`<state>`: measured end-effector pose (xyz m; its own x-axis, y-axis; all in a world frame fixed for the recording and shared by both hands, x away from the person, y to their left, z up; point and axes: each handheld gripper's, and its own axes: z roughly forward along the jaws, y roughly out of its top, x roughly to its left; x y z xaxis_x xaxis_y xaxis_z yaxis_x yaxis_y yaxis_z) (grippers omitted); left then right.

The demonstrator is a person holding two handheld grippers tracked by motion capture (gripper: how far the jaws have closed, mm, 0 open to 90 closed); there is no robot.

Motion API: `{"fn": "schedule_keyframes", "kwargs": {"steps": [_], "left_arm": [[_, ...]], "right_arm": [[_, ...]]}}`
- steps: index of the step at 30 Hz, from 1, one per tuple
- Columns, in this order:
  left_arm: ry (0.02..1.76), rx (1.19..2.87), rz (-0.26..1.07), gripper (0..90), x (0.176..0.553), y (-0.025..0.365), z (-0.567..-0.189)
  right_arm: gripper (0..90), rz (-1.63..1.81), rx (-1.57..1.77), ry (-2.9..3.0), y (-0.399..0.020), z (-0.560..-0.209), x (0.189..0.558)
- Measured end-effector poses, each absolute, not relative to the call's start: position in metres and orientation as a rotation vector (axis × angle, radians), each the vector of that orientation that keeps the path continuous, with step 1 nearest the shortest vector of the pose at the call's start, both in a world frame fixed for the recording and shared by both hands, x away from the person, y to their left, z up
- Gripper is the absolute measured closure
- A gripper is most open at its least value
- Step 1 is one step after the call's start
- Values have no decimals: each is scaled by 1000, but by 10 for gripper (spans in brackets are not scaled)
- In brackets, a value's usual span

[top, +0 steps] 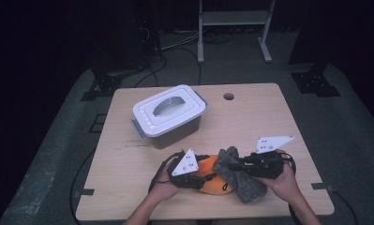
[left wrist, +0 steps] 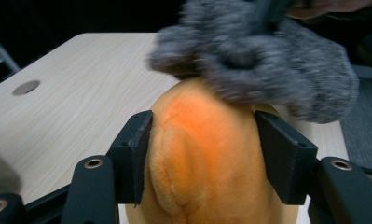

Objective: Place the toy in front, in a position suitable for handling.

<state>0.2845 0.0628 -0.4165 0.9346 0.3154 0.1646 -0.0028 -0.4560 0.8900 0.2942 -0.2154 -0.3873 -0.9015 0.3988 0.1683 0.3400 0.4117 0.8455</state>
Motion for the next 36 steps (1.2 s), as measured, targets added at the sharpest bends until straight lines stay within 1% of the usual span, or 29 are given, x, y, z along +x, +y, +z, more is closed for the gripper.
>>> {"fn": "schedule_keyframes", "kwargs": {"steps": [3, 7, 10, 11, 14, 16, 18, 19, 20, 22, 23, 25, 28, 31, 36], "left_arm": [[230, 2050, 348, 375, 287, 68, -419], [234, 2067, 331, 372, 287, 75, -420], [237, 2079, 288, 350, 288, 81, -419], [241, 2082, 273, 332, 289, 81, -419], [269, 2088, 230, 215, 291, 78, -414], [291, 2085, 224, 181, 293, 77, -413], [321, 2114, 180, 138, 298, 75, -414], [327, 2122, 163, 141, 300, 75, -415], [330, 2116, 157, 179, 300, 74, -417], [298, 2121, 223, 320, 296, 74, -417], [284, 2103, 259, 363, 294, 72, -416], [261, 2050, 294, 401, 291, 70, -414], [234, 2003, 380, 403, 285, 58, -415], [246, 2011, 364, 365, 287, 56, -418], [249, 2057, 339, 352, 289, 68, -420]], "right_arm": [[779, 1482, 678, 2632, -208, -397, 297], [778, 1455, 684, 2658, -214, -403, 299], [778, 1461, 713, 2672, -218, -409, 299], [778, 1464, 712, 2676, -217, -409, 298], [777, 1452, 667, 2700, -209, -409, 295], [776, 1467, 634, 2718, -205, -410, 292], [776, 1465, 602, 2729, -202, -408, 290], [776, 1456, 596, 2728, -201, -408, 289], [776, 1448, 597, 2725, -201, -407, 289], [779, 1439, 618, 2713, -203, -406, 290], [782, 1443, 634, 2708, -206, -404, 292], [785, 1460, 650, 2668, -211, -397, 292], [784, 1521, 657, 2591, -216, -384, 293], [783, 1508, 664, 2581, -213, -385, 294], [782, 1496, 687, 2637, -210, -403, 300]]}}
